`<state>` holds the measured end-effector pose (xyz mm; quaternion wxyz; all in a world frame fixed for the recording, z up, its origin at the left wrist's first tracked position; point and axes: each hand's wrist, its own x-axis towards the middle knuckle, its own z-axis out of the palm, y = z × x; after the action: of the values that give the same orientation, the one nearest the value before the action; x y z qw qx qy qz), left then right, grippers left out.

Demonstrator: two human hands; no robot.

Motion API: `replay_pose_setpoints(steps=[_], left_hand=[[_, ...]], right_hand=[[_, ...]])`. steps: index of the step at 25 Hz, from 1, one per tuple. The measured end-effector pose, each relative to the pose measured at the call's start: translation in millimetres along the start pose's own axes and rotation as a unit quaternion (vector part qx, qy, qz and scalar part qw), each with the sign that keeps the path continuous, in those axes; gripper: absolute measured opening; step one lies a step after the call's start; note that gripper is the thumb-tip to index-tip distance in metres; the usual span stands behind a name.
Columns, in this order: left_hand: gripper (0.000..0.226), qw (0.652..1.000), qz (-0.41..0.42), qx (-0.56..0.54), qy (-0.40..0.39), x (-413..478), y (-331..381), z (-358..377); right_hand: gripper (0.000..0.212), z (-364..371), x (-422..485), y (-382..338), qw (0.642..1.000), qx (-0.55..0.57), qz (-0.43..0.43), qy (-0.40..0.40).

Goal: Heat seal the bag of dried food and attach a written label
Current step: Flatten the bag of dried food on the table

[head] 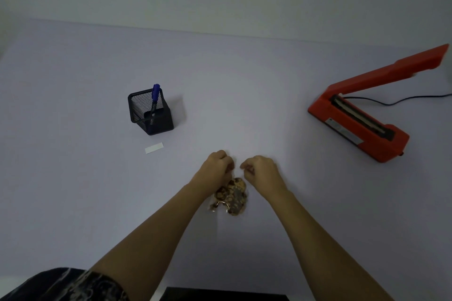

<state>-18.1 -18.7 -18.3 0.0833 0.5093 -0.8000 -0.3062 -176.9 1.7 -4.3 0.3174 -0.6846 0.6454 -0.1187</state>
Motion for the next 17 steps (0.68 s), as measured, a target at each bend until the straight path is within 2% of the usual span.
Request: replay_pose_setpoints(steps=[4,8,13,17], left_hand=[[0.024,0.999,0.042,-0.006,-0.017,-10,-17,-6],[0.032,1.000,0.026,-0.013,-0.007,-12,-17,-4],[0.021,0.999,0.043,0.021,0.022,-8,-11,-2],[0.013,0.995,0.087,0.045,-0.002,6,-17,-7]], right_hand=[[0.027,2,-2,8,1.000,0.014,-0.025,-0.005],[0.034,1,0,13,0.999,0.014,-0.046,-0.003],[0.032,0,5,12,0.999,0.021,-0.042,0.000],[0.024,5,5,11,0.999,0.024,-0.044,0.021]])
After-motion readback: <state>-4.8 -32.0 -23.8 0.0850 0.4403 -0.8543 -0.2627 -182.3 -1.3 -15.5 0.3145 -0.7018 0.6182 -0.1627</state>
